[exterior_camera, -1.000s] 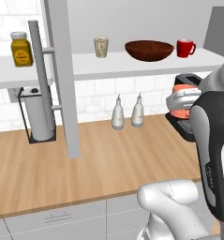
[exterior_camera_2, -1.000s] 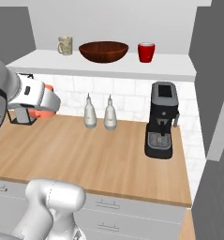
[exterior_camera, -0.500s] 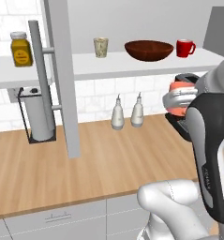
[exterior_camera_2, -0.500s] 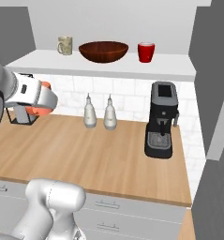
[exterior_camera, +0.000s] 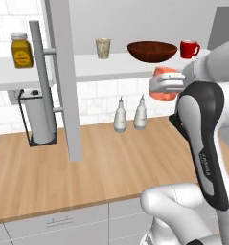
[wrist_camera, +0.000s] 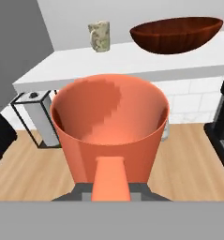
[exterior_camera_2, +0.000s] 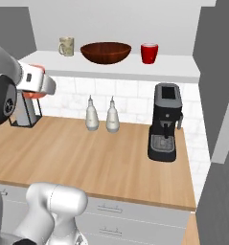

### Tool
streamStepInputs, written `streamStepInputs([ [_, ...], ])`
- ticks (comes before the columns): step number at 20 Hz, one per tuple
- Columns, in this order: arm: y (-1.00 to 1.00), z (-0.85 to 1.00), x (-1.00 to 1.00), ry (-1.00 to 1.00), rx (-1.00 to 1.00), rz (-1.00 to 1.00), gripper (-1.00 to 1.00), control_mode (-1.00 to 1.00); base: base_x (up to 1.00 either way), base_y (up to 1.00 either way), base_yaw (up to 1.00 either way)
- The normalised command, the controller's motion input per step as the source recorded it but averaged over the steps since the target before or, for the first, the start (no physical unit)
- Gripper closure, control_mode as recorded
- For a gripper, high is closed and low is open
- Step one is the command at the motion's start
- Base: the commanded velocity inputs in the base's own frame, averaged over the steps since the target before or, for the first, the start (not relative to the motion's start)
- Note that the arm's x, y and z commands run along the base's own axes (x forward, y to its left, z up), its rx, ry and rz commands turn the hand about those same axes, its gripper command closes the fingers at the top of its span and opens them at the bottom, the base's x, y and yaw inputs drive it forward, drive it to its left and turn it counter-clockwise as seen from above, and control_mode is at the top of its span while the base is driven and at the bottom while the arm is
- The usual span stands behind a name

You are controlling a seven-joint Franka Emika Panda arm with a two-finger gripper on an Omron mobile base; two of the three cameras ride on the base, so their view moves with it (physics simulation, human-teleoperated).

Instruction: Gather all objects into one cabinet and sort the glasses and bowls to opposite sides.

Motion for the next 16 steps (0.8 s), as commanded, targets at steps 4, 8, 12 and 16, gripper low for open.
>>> streamStepInputs([
  [4, 0.28, 0.2, 0.64, 0.02, 0.1, 0.12, 1.0, -1.0, 0.0, 0.0, 0.0],
  [8, 0.38, 0.26, 0.53, 0.02, 0.01, 0.07, 1.0, -1.0, 0.0, 0.0, 0.0],
  [12, 0.38, 0.16, 0.31, 0.0, -0.02, 0.0, 1.0, -1.0, 0.0, 0.0, 0.0],
  [16, 0.41, 0.17, 0.53, 0.08, -0.03, 0.0, 1.0, -1.0, 0.0, 0.0, 0.0],
])
